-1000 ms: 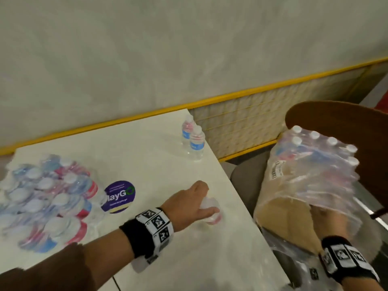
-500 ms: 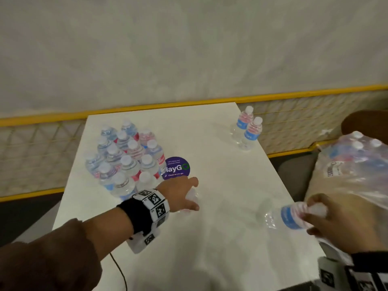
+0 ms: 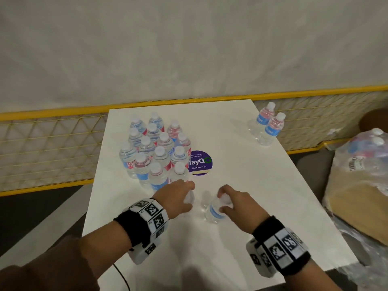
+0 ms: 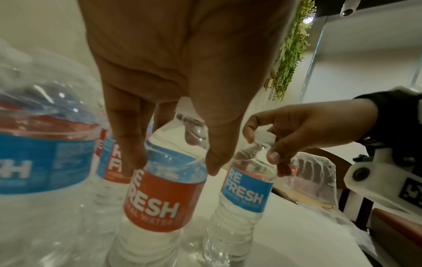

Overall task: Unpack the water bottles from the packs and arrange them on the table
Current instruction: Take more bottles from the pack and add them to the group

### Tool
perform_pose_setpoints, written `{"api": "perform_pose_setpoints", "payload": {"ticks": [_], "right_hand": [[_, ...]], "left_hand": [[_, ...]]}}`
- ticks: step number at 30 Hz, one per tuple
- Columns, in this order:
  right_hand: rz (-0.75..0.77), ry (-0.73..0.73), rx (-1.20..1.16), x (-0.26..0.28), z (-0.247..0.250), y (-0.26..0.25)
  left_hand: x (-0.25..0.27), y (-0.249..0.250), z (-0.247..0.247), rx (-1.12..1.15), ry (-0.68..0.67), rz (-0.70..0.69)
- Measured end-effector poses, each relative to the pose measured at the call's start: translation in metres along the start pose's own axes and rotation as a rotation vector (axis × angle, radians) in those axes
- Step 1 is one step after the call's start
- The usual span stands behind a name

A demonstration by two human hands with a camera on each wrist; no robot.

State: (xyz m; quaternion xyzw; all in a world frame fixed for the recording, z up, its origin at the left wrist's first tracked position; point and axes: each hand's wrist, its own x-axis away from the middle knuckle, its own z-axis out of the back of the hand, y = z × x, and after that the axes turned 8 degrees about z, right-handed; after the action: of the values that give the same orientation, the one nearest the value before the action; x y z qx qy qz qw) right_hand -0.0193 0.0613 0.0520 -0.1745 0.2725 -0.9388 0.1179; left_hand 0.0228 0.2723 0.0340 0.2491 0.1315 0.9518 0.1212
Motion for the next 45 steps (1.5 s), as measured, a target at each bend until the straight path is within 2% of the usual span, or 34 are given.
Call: {"api": "perform_pose_setpoints", "payload": {"ticks": [5,8,11,15,18,22,26,30,33,36,39,42,45], "right_hand": [[0.033,0.095,-0.005,-0.030,-0.020,-0.020],[-0.029,0.124,-0.108,-0.029,-0.025,-0.018],[-0.146,0.054,-0.211,-0.027,-0.038,-0.007],[-0.192,0.020,-0.373,-0.030,-0.058,0.000],[-0.107,0.068,-0.519,-0.036,-0.081,0.002],[-0.139,0.274,-0.675,-0.044,-0.116,-0.010],[-0.209,0.500,-0.691,-0.047,-0.132,-0.032],[-0.266,0.566,-0.710,-0.060,-0.134,-0.032],[-0.202,0.614,-0.783,-0.071,-0.130,-0.019],[-0.112,0.621,-0.828,-0.078,-0.128,-0.004],[-0.058,0.581,-0.824,-0.085,-0.122,0.013],[-0.091,0.444,-0.767,-0.088,-0.109,0.022],[-0.172,0.391,-0.699,-0.093,-0.092,0.030]], "left_hand": [[0.004,-0.011,0.002,-0.109,0.120,-0.035],[0.011,-0.014,0.003,-0.162,0.287,-0.099],[0.011,-0.023,0.007,-0.213,0.446,-0.131],[-0.002,-0.039,0.007,-0.214,0.377,0.003],[-0.010,-0.040,0.002,-0.289,0.377,-0.003],[-0.014,-0.025,-0.011,-0.199,0.460,0.050],[-0.016,-0.017,-0.020,-0.156,0.522,0.105],[-0.015,-0.020,-0.017,-0.176,0.571,0.062],[-0.013,-0.026,-0.001,-0.134,0.586,0.032],[-0.012,-0.038,0.010,-0.092,0.556,-0.029],[-0.011,-0.044,0.006,-0.205,0.539,-0.142],[-0.017,-0.039,0.002,-0.318,0.530,-0.193],[-0.024,-0.031,0.006,-0.304,0.510,-0.177]]}}
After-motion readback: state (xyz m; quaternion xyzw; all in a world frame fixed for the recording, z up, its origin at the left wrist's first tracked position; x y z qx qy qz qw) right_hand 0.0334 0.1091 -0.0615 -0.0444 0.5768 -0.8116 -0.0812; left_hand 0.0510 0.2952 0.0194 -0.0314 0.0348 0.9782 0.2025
